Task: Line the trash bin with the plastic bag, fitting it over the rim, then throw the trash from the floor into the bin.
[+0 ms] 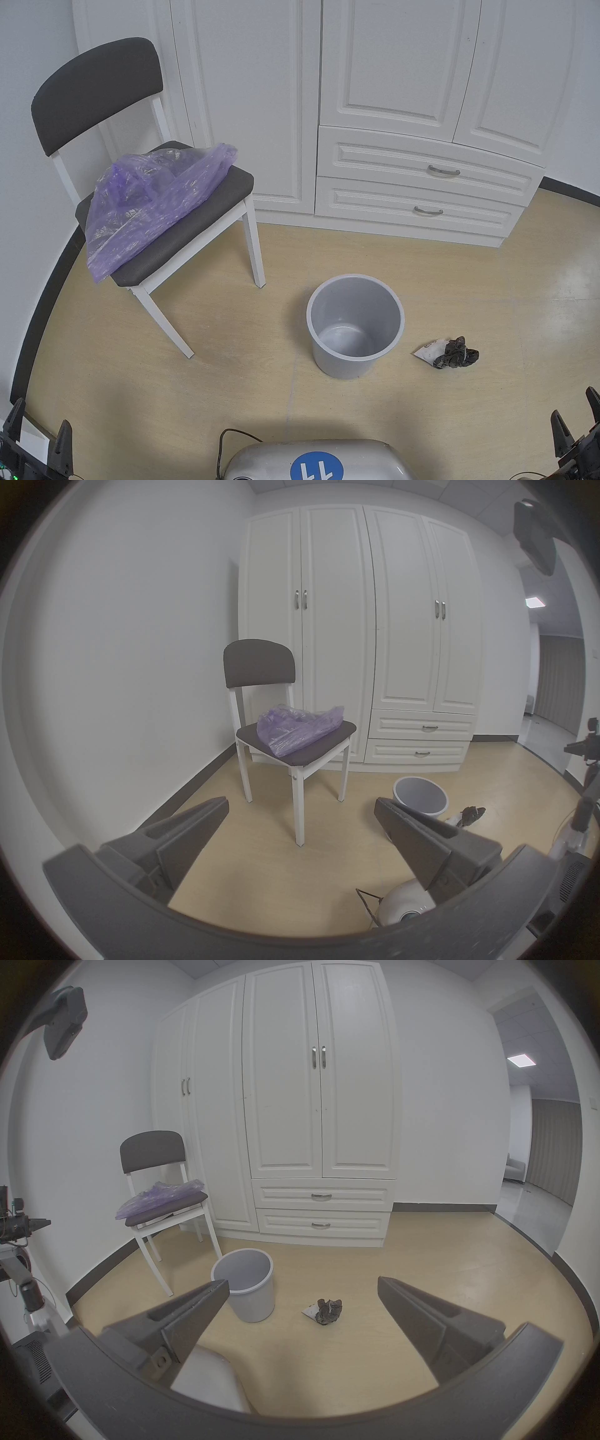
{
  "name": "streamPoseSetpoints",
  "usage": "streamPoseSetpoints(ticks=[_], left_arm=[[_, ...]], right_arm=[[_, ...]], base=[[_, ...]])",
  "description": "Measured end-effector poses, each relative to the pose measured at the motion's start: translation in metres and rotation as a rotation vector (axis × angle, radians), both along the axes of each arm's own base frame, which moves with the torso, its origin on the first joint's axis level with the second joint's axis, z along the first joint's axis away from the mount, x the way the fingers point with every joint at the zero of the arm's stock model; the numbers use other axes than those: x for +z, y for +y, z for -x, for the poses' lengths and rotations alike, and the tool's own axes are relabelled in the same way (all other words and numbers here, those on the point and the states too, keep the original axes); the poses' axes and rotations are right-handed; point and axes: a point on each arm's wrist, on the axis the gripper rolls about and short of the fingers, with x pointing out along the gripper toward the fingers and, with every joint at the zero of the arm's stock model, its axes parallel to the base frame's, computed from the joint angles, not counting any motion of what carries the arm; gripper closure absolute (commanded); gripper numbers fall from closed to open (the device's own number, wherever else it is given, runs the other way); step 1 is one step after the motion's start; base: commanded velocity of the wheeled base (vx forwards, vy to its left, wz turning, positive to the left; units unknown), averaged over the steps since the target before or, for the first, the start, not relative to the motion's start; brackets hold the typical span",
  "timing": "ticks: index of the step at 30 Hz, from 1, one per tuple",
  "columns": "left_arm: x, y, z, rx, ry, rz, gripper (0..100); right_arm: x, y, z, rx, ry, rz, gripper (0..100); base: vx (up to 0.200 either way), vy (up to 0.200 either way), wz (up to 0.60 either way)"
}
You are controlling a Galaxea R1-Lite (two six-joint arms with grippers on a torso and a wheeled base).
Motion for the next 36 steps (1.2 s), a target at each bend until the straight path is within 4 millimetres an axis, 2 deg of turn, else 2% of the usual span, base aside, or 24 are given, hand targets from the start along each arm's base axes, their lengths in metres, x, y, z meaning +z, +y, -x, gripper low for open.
streamPoseSetpoints(ticks=[31,36], left_arm=[[-0.0003,-0.0001,0.0,-0.005,0.003,-0.014,0],[-0.0001,-0.0006,0.0,-0.025,0.001,-0.038,0]], right_arm=[[-0.0001,0.0002,0.0,0.0,0.001,0.008,0],[-0.0001,0.0005,0.0,0.014,0.0,0.056,0]], base=[[0.0,0.0,0.0],[0.0,0.0,0.0]])
